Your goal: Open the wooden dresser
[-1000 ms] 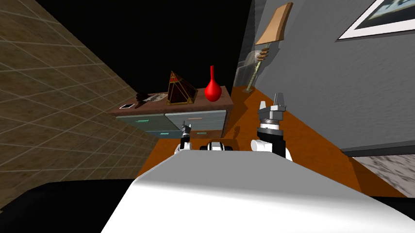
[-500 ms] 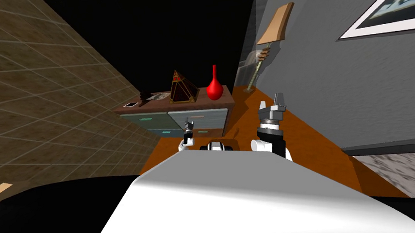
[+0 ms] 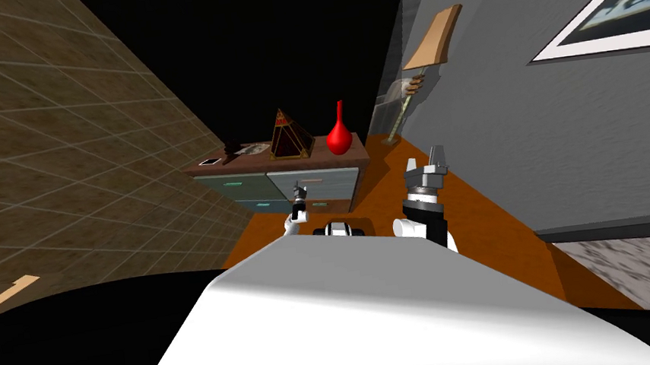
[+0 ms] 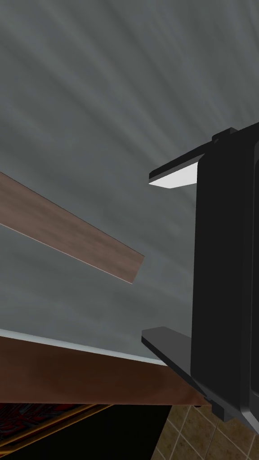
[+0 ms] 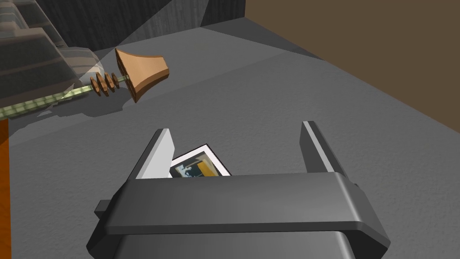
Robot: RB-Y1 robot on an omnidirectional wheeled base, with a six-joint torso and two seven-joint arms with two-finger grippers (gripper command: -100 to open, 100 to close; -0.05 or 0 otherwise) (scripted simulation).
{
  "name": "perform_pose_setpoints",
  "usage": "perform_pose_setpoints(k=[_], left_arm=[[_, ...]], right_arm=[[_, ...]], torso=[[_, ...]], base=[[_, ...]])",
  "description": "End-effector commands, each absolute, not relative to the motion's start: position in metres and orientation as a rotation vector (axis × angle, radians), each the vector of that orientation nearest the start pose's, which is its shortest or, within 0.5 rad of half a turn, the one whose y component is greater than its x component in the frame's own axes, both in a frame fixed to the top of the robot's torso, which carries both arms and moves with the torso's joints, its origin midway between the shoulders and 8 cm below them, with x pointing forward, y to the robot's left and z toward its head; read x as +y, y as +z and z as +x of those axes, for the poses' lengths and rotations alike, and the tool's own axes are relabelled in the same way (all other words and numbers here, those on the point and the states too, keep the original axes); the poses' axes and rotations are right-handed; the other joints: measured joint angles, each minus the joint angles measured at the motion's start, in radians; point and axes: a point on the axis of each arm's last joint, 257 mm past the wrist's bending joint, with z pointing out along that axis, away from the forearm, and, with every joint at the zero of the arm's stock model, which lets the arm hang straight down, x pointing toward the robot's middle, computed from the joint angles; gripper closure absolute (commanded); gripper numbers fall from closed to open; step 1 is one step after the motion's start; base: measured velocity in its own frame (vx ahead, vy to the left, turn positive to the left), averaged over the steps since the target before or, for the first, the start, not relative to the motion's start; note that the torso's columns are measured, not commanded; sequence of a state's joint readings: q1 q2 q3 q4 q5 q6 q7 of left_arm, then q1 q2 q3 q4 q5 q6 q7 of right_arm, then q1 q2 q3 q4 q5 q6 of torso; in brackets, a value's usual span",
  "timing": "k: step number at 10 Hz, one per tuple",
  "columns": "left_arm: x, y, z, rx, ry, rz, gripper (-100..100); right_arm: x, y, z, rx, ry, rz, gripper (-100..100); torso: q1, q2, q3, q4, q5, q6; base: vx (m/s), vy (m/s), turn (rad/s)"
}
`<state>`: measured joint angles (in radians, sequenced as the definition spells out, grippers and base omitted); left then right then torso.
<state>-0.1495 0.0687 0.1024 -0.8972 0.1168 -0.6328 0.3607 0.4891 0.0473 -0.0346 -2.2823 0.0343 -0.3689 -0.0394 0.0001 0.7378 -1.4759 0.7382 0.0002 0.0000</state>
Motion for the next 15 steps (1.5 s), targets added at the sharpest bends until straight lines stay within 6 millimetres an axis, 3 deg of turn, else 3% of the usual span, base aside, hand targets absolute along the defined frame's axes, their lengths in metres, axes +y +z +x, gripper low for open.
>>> perform_pose_setpoints(k=[1, 3, 4, 7, 8, 9, 13, 14, 15], left_arm=[[0.269, -0.316, 0.546, 0.835, -1.476, -1.445, -100], [0.257, -0.31, 0.561, 0.849, -1.493, -1.441, -100], [0.237, -0.313, 0.568, 0.864, -1.49, -1.455, -100], [0.219, -0.301, 0.588, 0.884, -1.517, -1.441, -100], [0.191, -0.309, 0.594, 0.924, -1.512, -1.467, -100], [0.181, -0.294, 0.606, 0.927, -1.536, -1.444, -100], [0.179, -0.289, 0.61, 0.924, -1.542, -1.435, -100], [0.206, -0.293, 0.602, 0.904, -1.533, -1.435, 100], [0.219, -0.299, 0.589, 0.883, -1.52, -1.438, 100]], right_arm=[[-0.296, 0.003, 0.362, 0.655, 1.255, 0.783, 0], [-0.296, 0.003, 0.363, 0.655, 1.255, 0.782, 0], [-0.296, 0.003, 0.363, 0.655, 1.255, 0.783, 0], [-0.296, 0.003, 0.363, 0.655, 1.255, 0.783, 0], [-0.296, 0.003, 0.362, 0.655, 1.255, 0.783, 0], [-0.296, 0.003, 0.362, 0.655, 1.255, 0.782, 0], [-0.296, 0.003, 0.362, 0.655, 1.255, 0.783, 0], [-0.296, 0.003, 0.362, 0.655, 1.255, 0.783, 0], [-0.296, 0.003, 0.362, 0.655, 1.255, 0.783, 0]], torso=[[-0.002, -0.003, -0.002, -0.001, -0.001, 0.0], [0.002, 0.002, 0.001, 0.0, 0.0, 0.0], [-0.001, 0.0, 0.0, 0.0, 0.0, 0.0], [-0.001, -0.001, -0.001, 0.0, 0.0, 0.0], [-0.002, -0.003, -0.002, -0.001, -0.001, 0.0], [0.001, 0.001, 0.0, 0.0, 0.0, 0.0], [-0.002, -0.002, -0.002, -0.001, -0.001, 0.0], [-0.001, -0.001, -0.001, -0.001, 0.0, 0.0], [-0.002, -0.003, -0.002, 0.0, -0.001, -0.001]], base=[[-0.072, 0.066, 0.049], [-0.063, 0.057, 0.007], [-0.082, 0.047, 0.044], [-0.058, 0.038, 0.005], [-0.078, 0.065, 0.05], [-0.094, 0.078, 0.021], [-0.012, 0.008, -0.002], [0.081, -0.05, -0.059], [0.102, -0.091, -0.056]])
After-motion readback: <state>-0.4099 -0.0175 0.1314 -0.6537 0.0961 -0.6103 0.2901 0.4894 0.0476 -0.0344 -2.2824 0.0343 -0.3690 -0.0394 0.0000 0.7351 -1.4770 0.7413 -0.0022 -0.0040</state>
